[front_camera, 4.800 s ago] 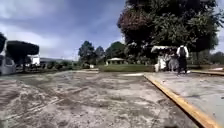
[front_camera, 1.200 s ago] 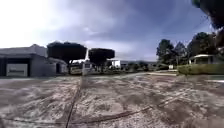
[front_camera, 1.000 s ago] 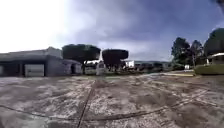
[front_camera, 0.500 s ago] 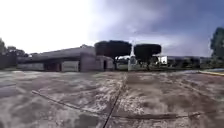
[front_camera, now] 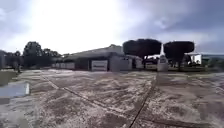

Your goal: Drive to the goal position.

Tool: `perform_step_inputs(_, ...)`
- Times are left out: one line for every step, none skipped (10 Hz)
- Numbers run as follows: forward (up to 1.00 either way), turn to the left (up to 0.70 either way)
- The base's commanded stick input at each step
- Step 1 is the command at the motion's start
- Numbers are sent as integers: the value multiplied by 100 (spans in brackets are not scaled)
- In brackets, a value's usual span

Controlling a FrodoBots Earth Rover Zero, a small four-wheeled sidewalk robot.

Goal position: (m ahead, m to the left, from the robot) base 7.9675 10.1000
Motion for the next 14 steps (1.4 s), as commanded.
perform_step_inputs(0, 70)
perform_step_inputs(0, 70)
perform_step_inputs(0, 70)
perform_step_inputs(0, 70)
perform_step_inputs(0, 70)
perform_step_inputs(0, 70)
perform_step_inputs(0, 70)
perform_step_inputs(0, 70)
perform_step_inputs(0, 70)
perform_step_inputs(0, 70)
perform_step_inputs(0, 70)
perform_step_inputs(0, 70)
perform_step_inputs(0, 70)
perform_step_inputs(0, 56)
